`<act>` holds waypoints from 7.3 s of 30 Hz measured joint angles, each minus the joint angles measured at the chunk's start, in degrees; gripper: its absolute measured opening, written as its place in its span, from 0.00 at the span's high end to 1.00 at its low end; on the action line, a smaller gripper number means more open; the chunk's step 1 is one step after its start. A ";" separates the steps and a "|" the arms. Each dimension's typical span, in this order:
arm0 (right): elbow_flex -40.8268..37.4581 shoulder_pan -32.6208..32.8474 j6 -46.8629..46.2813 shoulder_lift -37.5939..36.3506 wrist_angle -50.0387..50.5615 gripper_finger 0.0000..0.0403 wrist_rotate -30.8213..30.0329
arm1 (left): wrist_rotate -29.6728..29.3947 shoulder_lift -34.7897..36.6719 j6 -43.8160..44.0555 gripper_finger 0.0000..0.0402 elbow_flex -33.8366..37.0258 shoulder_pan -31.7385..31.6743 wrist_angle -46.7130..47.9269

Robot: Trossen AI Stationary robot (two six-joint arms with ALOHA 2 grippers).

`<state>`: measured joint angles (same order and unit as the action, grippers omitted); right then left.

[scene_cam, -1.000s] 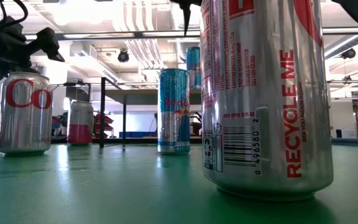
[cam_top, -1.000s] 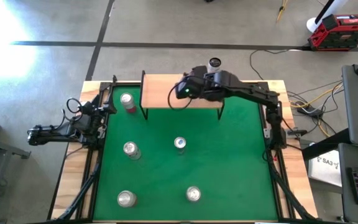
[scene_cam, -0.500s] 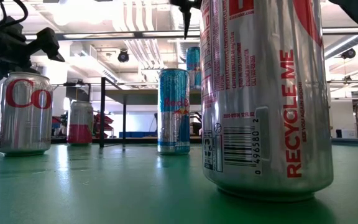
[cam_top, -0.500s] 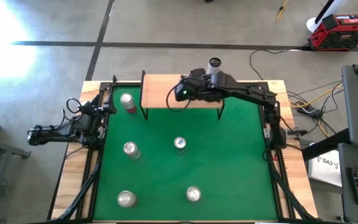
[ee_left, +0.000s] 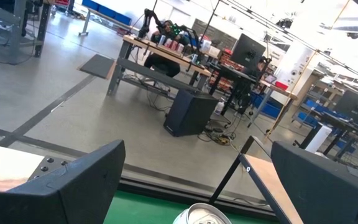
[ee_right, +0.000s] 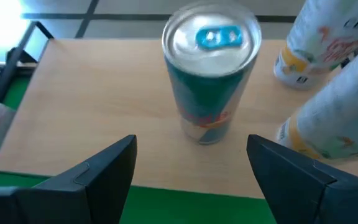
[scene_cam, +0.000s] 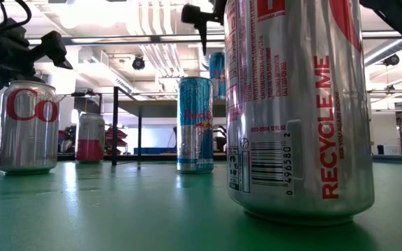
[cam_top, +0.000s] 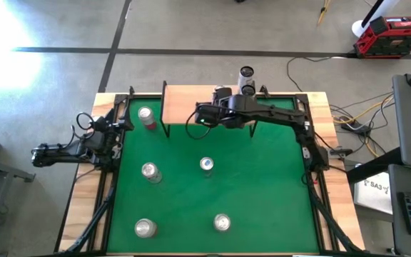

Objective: Place canned beverage on shelf
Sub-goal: Put the top blue soda can on the shelf, then put the blue soda can on the shelf aligned with other blue soda can

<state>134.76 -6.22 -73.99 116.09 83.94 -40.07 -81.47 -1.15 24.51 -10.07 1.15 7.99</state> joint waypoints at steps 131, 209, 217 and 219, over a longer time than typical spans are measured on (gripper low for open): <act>0.04 -6.61 -20.08 5.17 -0.61 0.43 -10.54 | 0.00 0.01 -0.02 0.03 0.01 0.00 -0.01; -2.05 20.08 -13.60 16.20 -1.26 0.05 9.90 | 0.00 0.02 -0.01 0.03 0.02 -0.02 -0.04; -2.05 19.39 -17.01 17.23 -1.13 0.06 10.02 | 0.01 0.01 -0.02 0.03 0.00 -0.01 0.00; -2.05 19.43 -18.02 17.23 -1.11 0.10 10.01 | 0.00 0.00 -0.01 0.03 0.00 0.00 -0.02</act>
<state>132.70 13.21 -92.00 133.32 82.83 -30.06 -81.47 -1.14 24.50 -10.06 1.15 7.97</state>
